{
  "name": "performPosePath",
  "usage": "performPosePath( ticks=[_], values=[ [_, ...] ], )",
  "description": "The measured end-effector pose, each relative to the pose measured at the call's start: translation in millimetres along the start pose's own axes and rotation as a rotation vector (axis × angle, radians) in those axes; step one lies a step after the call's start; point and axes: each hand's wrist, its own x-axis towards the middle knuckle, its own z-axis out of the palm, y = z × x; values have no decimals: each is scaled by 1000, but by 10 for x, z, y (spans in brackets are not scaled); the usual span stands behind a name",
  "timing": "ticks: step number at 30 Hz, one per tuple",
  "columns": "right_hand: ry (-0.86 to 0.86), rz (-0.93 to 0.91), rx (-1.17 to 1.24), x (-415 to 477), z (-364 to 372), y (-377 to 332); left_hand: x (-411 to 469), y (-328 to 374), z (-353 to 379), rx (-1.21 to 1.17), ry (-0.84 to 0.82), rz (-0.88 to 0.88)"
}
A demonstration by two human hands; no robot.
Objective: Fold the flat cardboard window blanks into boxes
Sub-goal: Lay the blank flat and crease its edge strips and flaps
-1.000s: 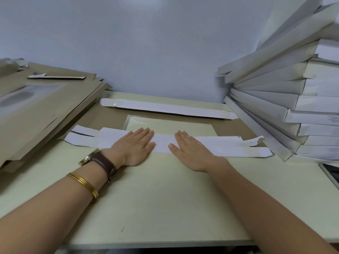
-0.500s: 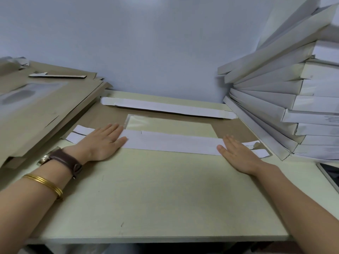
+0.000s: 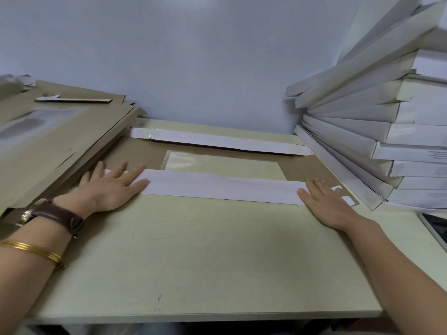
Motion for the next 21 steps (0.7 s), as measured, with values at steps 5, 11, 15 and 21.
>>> performPosePath(
  ticks=[5,11,15,21],
  values=[
    [19,-8,56,9,-5,-4,16,-32,35,-6,24,-32],
    [7,13,101,9,-51,-22,-8,6,57,-16,58,-45],
    [-17,26,105,63,-92,-41,4,44,26,-35,83,-54],
    [-30,25,108,68,-134,13,75,38,10,7,107,-2]
  ],
)
